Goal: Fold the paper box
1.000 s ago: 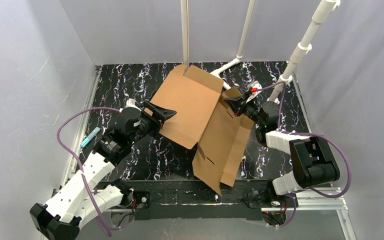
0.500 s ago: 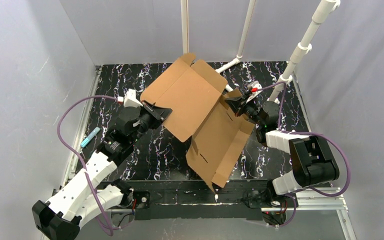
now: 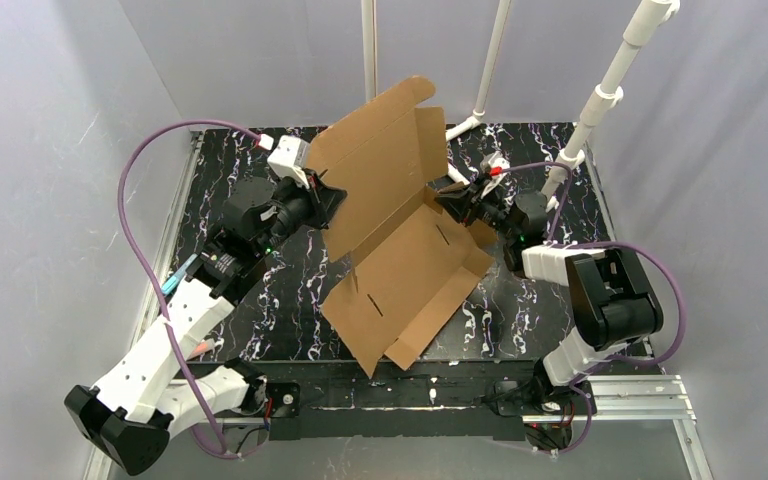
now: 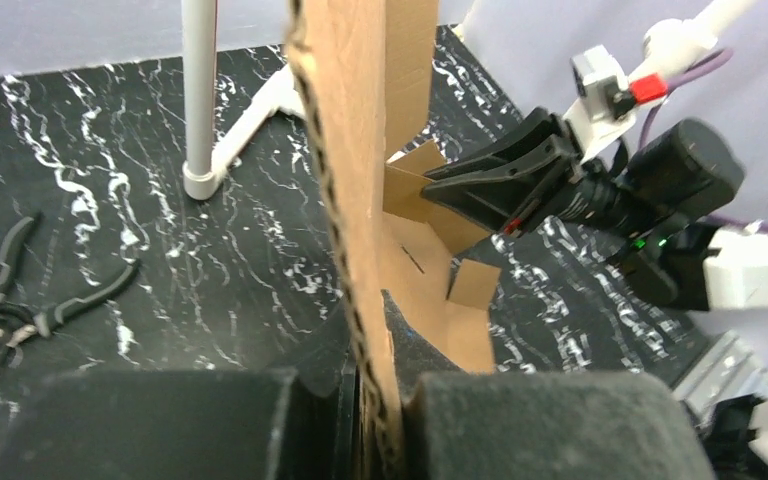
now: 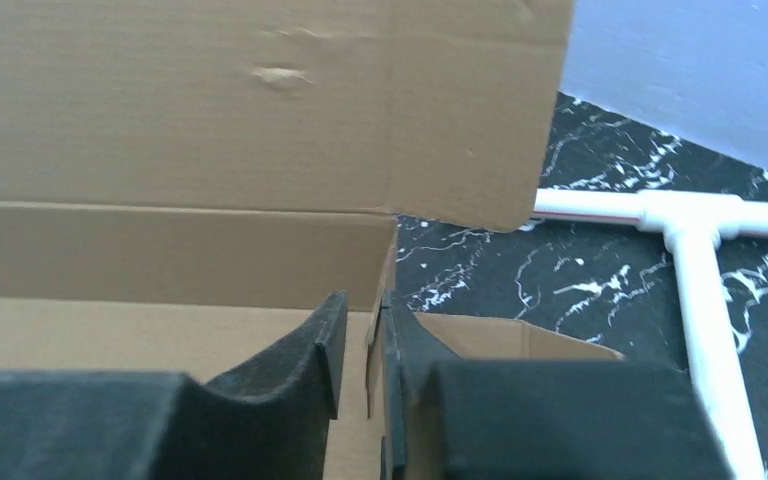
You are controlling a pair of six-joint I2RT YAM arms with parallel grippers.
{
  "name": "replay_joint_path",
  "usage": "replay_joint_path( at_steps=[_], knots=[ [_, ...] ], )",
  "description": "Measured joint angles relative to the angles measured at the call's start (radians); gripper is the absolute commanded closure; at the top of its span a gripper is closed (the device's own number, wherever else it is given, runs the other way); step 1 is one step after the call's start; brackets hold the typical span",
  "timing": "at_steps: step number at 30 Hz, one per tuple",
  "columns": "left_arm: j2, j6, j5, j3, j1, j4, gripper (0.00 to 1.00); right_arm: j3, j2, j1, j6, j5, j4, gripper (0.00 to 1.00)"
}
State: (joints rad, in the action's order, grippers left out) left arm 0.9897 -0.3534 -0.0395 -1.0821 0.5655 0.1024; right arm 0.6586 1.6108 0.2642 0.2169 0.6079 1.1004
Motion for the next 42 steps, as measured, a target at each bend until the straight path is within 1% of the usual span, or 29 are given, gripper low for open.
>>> replay_joint_path(
  at_steps=[3, 6, 9, 12, 14, 18, 21, 23, 28, 30, 34, 37, 39, 41, 42],
  knots=[
    [0.000, 0.094, -0.049, -0.008, -0.032, 0.016, 1.00, 0.014, -0.006, 0.001, -0.014, 0.061, -0.013, 0.51],
    [0.004, 0.138, -0.098, -0.045, -0.091, 0.043, 1.00, 0.025, -0.045, 0.000, -0.060, 0.109, -0.084, 0.41],
    [0.004, 0.161, -0.146, -0.092, -0.146, 0.044, 1.00, 0.060, -0.106, 0.001, -0.131, 0.157, -0.209, 0.34],
    [0.003, 0.174, -0.189, -0.127, -0.183, 0.040, 1.00, 0.148, -0.144, 0.001, -0.230, 0.171, -0.380, 0.21],
    [0.002, 0.188, -0.209, -0.140, -0.192, 0.041, 1.00, 0.224, -0.147, 0.003, -0.310, 0.151, -0.505, 0.12],
    [0.004, 0.227, -0.245, -0.169, -0.198, 0.044, 1.00, 0.365, -0.115, -0.003, -0.445, 0.102, -0.711, 0.02],
    [0.005, 0.240, -0.277, -0.180, -0.204, 0.043, 1.00, 0.486, -0.025, -0.013, -0.513, 0.087, -0.822, 0.02],
    [0.005, 0.240, -0.290, -0.180, -0.206, 0.044, 1.00, 0.539, 0.047, -0.016, -0.536, 0.084, -0.862, 0.02],
    [-0.006, 0.235, -0.293, -0.138, -0.224, 0.037, 1.00, 0.544, 0.185, -0.020, -0.533, 0.082, -0.880, 0.09],
    [-0.010, 0.231, -0.294, -0.114, -0.230, 0.039, 1.00, 0.527, 0.211, -0.020, -0.526, 0.095, -0.864, 0.13],
    [-0.013, 0.225, -0.299, -0.082, -0.237, 0.040, 1.00, 0.505, 0.246, -0.020, -0.492, 0.146, -0.779, 0.19],
    [-0.024, 0.214, -0.316, -0.060, -0.242, 0.034, 1.00, 0.513, 0.282, -0.013, -0.451, 0.173, -0.690, 0.20],
    [-0.042, 0.204, -0.326, -0.035, -0.245, 0.029, 1.00, 0.529, 0.315, -0.008, -0.429, 0.181, -0.647, 0.23],
    [-0.061, 0.195, -0.336, -0.011, -0.251, 0.026, 1.00, 0.541, 0.342, 0.000, -0.417, 0.181, -0.624, 0.29],
    [-0.071, 0.188, -0.340, 0.000, -0.254, 0.026, 1.00, 0.546, 0.353, 0.006, -0.411, 0.182, -0.615, 0.34]
  ],
)
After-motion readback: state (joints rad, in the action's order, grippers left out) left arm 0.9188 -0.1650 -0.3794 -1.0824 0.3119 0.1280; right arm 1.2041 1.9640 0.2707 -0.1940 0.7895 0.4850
